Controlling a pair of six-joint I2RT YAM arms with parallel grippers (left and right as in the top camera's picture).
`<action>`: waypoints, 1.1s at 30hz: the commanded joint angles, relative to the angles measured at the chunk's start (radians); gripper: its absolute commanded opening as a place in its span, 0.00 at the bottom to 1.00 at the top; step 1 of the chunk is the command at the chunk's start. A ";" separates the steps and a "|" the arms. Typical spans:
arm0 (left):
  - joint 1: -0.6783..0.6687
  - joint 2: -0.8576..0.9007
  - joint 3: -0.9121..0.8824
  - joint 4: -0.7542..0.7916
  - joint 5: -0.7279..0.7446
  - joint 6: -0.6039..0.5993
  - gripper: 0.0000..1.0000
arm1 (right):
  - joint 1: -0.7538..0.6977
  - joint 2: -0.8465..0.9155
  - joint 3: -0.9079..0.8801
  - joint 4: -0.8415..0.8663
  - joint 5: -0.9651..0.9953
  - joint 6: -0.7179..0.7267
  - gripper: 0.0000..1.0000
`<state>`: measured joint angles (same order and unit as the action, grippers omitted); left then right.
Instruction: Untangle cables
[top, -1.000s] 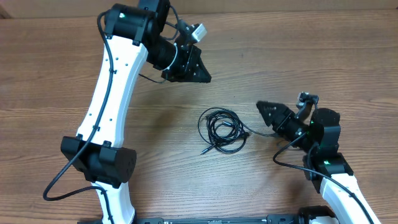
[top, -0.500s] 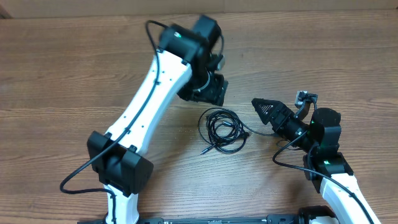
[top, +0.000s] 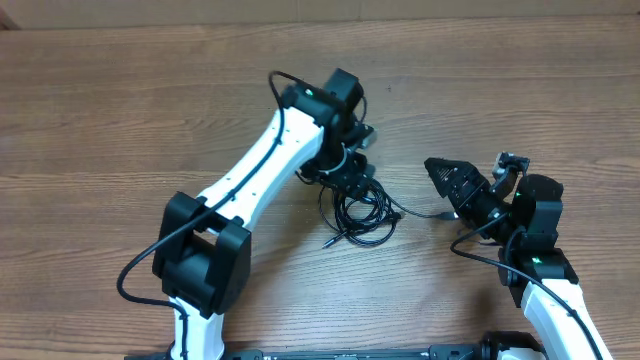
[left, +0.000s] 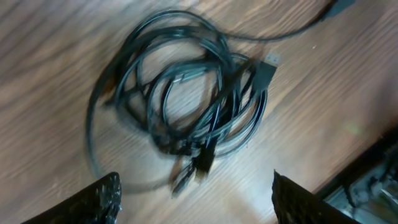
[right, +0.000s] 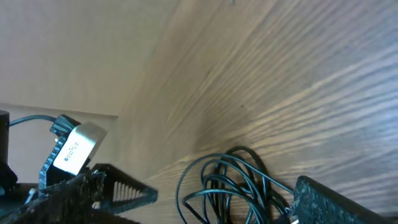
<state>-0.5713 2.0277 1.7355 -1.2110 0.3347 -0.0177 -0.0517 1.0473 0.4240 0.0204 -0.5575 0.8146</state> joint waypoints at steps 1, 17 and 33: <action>-0.025 -0.002 -0.073 0.079 -0.008 0.048 0.78 | -0.004 -0.003 0.010 -0.017 0.006 -0.002 1.00; -0.025 -0.002 -0.180 0.247 -0.072 0.040 0.17 | -0.004 -0.003 0.010 -0.023 0.005 -0.002 1.00; -0.005 -0.018 0.329 -0.037 0.208 -0.050 0.04 | 0.000 -0.003 0.010 -0.029 -0.139 -0.001 1.00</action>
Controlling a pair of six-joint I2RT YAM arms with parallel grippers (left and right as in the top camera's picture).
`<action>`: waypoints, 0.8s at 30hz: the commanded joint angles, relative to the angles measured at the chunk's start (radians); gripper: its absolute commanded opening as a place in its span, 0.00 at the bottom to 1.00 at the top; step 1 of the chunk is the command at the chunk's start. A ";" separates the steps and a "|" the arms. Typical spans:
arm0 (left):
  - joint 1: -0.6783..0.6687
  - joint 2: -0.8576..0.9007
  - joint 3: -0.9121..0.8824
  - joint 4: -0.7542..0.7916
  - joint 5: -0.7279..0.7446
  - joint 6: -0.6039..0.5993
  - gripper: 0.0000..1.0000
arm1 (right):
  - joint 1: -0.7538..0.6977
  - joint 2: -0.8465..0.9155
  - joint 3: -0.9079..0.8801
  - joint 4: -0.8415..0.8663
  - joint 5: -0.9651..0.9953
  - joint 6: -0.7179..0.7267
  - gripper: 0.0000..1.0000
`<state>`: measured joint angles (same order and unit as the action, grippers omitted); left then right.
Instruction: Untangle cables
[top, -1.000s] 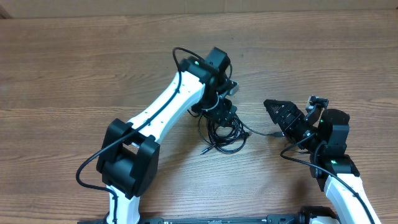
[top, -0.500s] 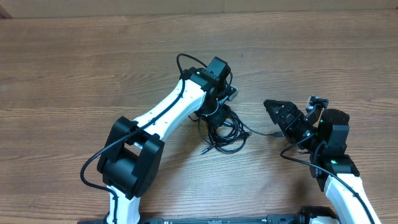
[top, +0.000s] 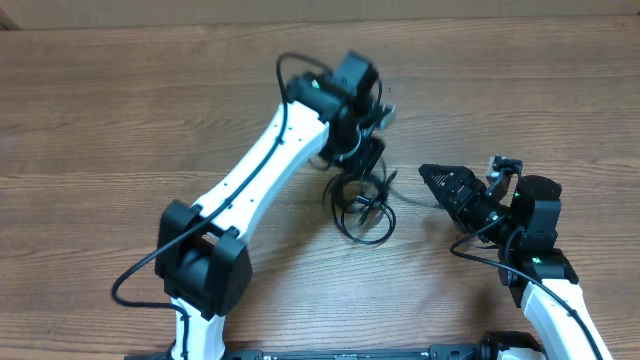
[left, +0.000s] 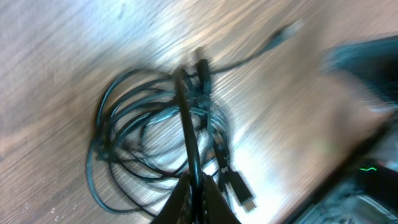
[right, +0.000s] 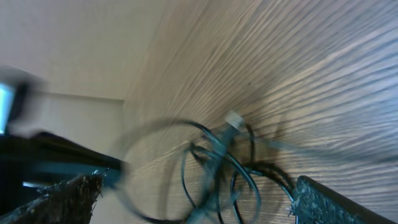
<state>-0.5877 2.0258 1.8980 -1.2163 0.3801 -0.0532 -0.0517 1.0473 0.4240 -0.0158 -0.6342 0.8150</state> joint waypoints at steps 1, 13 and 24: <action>0.011 -0.016 0.204 -0.043 0.183 -0.014 0.04 | 0.000 -0.003 0.010 0.008 -0.075 -0.002 1.00; 0.011 -0.016 0.325 -0.105 0.301 -0.014 0.04 | 0.000 -0.003 0.010 0.214 -0.231 0.068 1.00; 0.021 -0.030 0.332 0.012 0.781 -0.002 0.04 | 0.000 -0.002 0.009 0.042 -0.089 0.070 0.93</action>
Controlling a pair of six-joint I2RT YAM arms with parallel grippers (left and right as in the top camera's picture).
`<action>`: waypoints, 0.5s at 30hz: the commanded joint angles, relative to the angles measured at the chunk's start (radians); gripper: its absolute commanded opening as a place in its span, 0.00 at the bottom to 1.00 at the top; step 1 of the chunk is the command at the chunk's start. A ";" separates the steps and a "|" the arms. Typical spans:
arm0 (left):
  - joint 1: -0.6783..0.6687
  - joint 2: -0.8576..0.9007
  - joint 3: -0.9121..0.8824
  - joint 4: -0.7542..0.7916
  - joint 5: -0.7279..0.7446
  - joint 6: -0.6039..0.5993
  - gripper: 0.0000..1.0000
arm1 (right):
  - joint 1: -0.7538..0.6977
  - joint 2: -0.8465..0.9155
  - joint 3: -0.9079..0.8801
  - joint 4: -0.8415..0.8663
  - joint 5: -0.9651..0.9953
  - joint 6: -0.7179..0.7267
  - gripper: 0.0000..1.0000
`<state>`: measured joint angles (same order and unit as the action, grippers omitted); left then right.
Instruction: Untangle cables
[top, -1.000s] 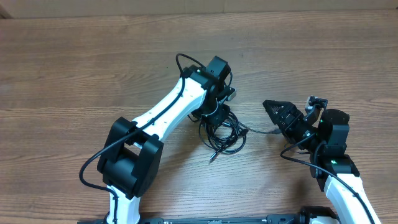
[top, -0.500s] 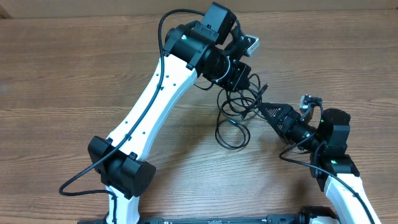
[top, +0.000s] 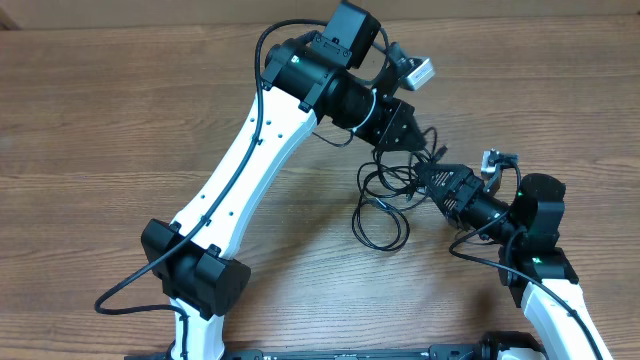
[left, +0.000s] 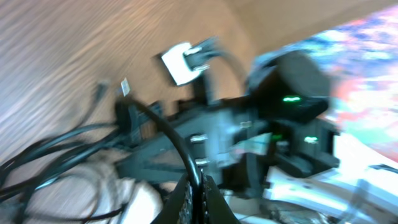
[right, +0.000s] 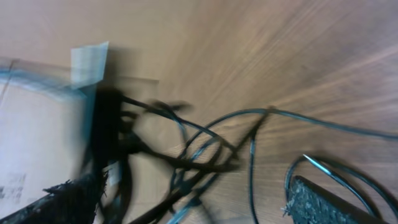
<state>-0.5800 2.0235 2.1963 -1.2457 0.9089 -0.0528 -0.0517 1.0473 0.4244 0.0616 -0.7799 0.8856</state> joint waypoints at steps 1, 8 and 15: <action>0.019 -0.031 0.034 0.060 0.288 -0.002 0.04 | 0.000 -0.002 0.009 -0.063 0.077 -0.004 0.93; 0.117 -0.078 0.034 0.030 0.316 -0.003 0.04 | 0.000 -0.002 0.009 -0.188 0.256 -0.060 0.87; 0.289 -0.172 0.034 -0.054 0.327 0.029 0.04 | 0.000 -0.003 0.009 -0.282 0.453 -0.076 0.84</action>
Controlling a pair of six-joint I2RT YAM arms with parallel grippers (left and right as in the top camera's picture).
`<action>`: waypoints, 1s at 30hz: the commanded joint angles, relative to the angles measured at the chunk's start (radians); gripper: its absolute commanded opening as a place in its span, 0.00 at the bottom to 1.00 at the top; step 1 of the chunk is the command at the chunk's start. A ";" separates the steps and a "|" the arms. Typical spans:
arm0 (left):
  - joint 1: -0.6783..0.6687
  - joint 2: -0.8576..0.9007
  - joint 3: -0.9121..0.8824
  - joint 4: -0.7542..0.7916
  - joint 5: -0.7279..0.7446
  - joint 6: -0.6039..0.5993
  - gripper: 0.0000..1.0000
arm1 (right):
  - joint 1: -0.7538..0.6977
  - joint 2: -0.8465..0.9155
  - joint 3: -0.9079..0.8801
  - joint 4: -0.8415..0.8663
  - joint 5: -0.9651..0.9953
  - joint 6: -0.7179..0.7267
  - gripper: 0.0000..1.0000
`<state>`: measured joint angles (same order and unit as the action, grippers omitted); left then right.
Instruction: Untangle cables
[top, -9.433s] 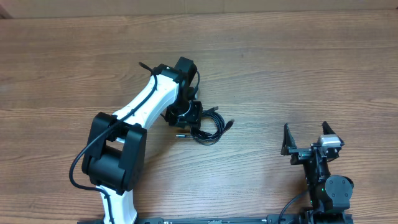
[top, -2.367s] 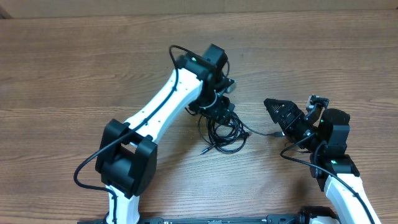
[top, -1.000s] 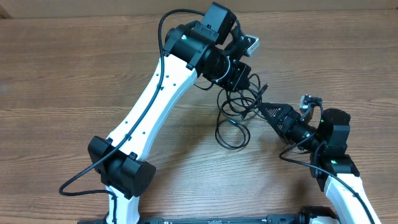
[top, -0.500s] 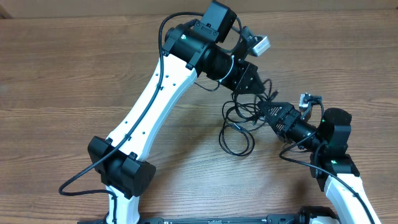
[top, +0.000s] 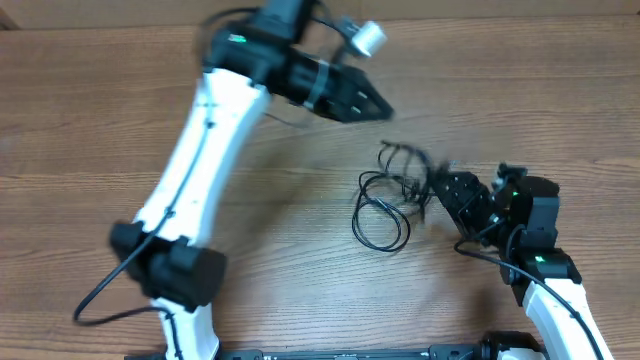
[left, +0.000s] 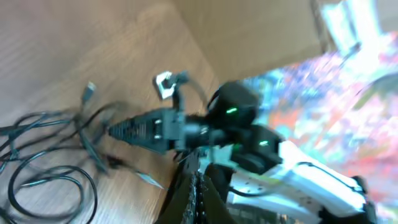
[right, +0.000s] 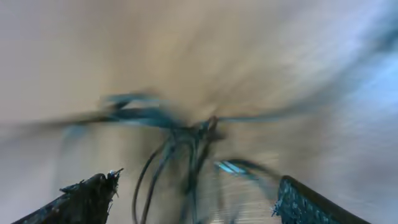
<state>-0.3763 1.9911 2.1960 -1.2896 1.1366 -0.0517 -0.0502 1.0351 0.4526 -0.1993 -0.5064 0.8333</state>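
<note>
The tangle of black cables (top: 357, 215) lies on the wooden table right of centre, a loop with loose strands above it. My left gripper (top: 375, 105) is raised up and to the left of it, blurred. In the left wrist view the left gripper (left: 194, 186) is shut with no cable showing between the fingers, and the tangle (left: 37, 118) lies far below. My right gripper (top: 440, 195) sits at the tangle's right edge. The right wrist view shows it (right: 199, 199) open, with blurred strands (right: 186, 134) just ahead of the fingers.
The wooden table (top: 100, 150) stretches wide on the left and behind. A cardboard wall (left: 249, 31) runs along the far side. The right arm's body (top: 540, 260) stands at the near right corner.
My left gripper has swung from just above the tangle up and to the left. The cable seen in its shut fingers no longer shows. My right gripper stays at the tangle's right side.
My left gripper hung open over the coiled cables, with the right gripper apart on the right. Then it was shut on a strand and lifted it, and the coil spread toward the right gripper. Now the left gripper is far off and the tangle looser.
</note>
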 joint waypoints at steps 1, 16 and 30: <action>0.103 -0.151 0.034 -0.012 0.097 0.033 0.04 | -0.002 0.010 -0.019 -0.029 0.192 -0.024 0.84; 0.053 -0.178 0.032 -0.231 -0.527 0.037 0.26 | -0.002 0.010 -0.019 0.203 -0.052 0.054 0.84; -0.043 -0.079 0.031 -0.250 -0.777 -0.111 0.80 | -0.002 0.088 -0.019 0.356 0.079 0.085 0.82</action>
<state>-0.4129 1.8820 2.2246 -1.5311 0.4065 -0.1402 -0.0509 1.0908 0.4297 0.1009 -0.4549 0.9058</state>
